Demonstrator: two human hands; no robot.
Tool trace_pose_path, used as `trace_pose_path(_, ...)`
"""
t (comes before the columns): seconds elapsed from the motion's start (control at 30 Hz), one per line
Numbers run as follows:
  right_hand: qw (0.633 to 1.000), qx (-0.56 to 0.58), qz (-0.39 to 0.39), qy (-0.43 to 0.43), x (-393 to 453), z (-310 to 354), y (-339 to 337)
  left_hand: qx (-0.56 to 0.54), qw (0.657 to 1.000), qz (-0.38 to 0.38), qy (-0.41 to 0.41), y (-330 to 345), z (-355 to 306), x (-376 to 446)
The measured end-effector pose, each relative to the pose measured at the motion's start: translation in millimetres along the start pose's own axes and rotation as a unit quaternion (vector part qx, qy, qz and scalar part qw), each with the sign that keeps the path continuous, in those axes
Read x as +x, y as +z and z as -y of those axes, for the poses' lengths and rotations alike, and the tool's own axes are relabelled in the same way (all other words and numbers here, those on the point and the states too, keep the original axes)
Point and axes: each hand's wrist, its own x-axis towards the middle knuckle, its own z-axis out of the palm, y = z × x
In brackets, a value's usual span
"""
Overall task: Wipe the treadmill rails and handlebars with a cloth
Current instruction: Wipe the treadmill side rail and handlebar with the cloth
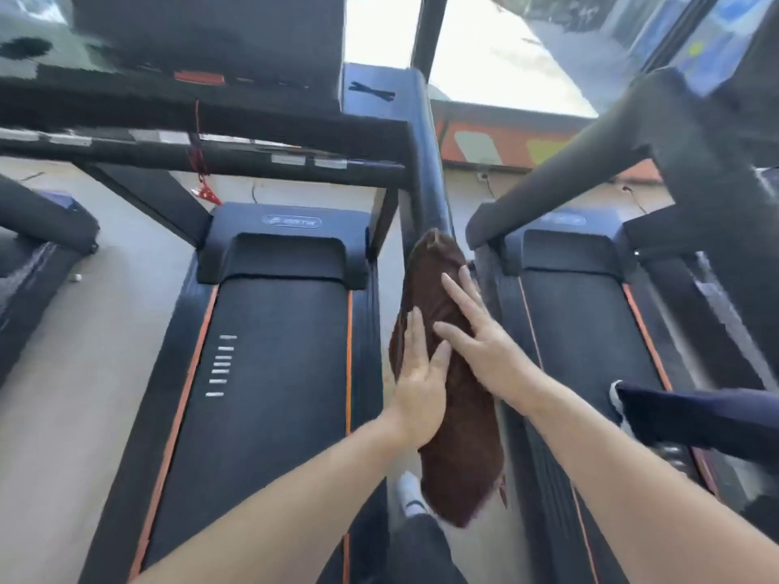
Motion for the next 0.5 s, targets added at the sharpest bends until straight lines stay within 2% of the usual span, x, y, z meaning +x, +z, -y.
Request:
trace_pose_path(0.1,0.996,-0.063,-0.014,0.06,-43,7,21,0.06,0.995,0.065,-0.042,-12,1,-44)
trace_pose_path(0.17,0.986,-0.138,-0.031,0.093,-52,13,33,0.036,0.99,0.094,-0.099,-32,-3,-50)
trace_pose_path(0.3,0.918,-0.37,-0.092,0.111,-45,24,59,-0.003,0.976,0.124,-0.176,-66,-25,-34)
trace_pose_path(0.4,0.883,-0.445,-0.108,0.099,-28,27,64,-0.004,0.977,0.123,-0.174,-78,-37,-16)
trace_pose_path(0.5,0.865,-0.49,-0.057,0.093,11,35,56,0.012,0.983,0.107,-0.151,-90,-57,9)
